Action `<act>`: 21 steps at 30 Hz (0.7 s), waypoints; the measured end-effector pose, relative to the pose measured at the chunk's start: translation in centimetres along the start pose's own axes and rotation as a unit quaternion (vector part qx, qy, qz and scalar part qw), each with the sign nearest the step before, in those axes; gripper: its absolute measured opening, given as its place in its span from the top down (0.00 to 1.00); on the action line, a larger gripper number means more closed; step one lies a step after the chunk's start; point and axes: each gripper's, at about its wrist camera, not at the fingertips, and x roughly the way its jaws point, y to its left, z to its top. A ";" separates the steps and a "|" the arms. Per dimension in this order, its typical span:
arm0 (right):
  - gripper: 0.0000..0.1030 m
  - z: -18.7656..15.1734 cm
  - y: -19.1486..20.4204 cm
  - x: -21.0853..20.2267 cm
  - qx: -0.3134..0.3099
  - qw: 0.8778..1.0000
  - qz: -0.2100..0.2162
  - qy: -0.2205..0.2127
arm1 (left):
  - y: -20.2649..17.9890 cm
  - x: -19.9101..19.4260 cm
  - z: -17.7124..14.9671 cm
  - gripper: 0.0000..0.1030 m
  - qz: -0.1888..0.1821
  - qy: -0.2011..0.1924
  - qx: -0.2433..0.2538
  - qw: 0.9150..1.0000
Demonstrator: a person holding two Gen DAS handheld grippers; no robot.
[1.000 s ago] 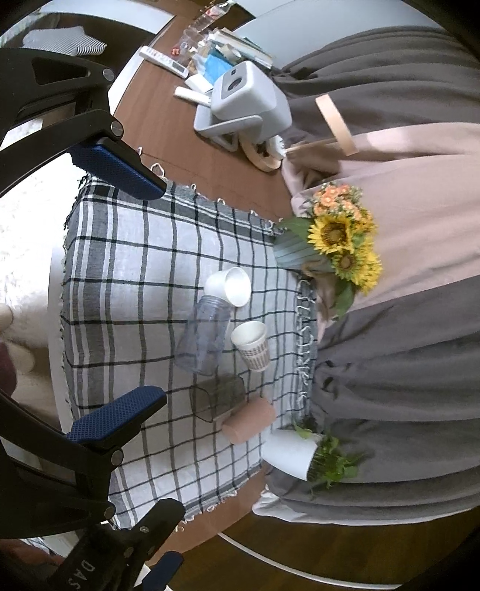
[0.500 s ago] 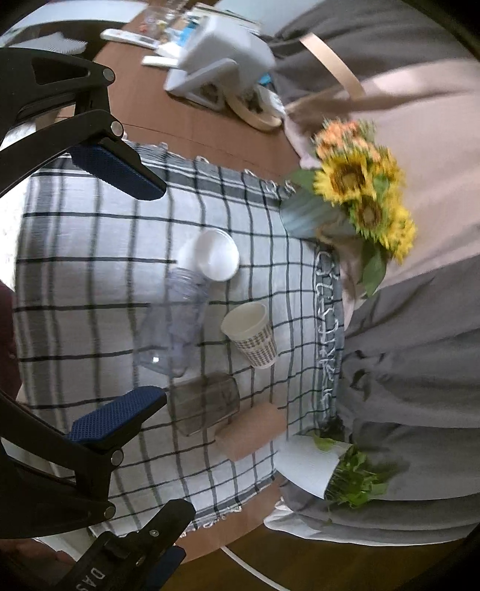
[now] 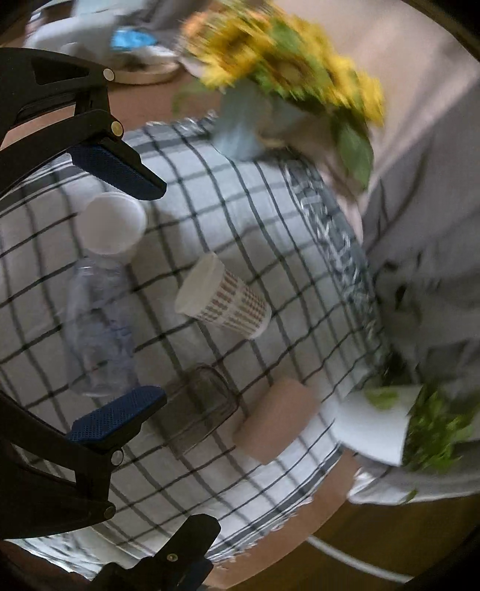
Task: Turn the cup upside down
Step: 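Move the left tool toward the houndstooth paper cup lying on its side, then close the left gripper around the houndstooth paper cup's body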
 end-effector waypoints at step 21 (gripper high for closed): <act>0.06 1.0 1.2 6.4 0.140 0.986 -0.084 0.045 | -0.1 13.3 5.1 0.07 -0.072 0.126 0.138 0.980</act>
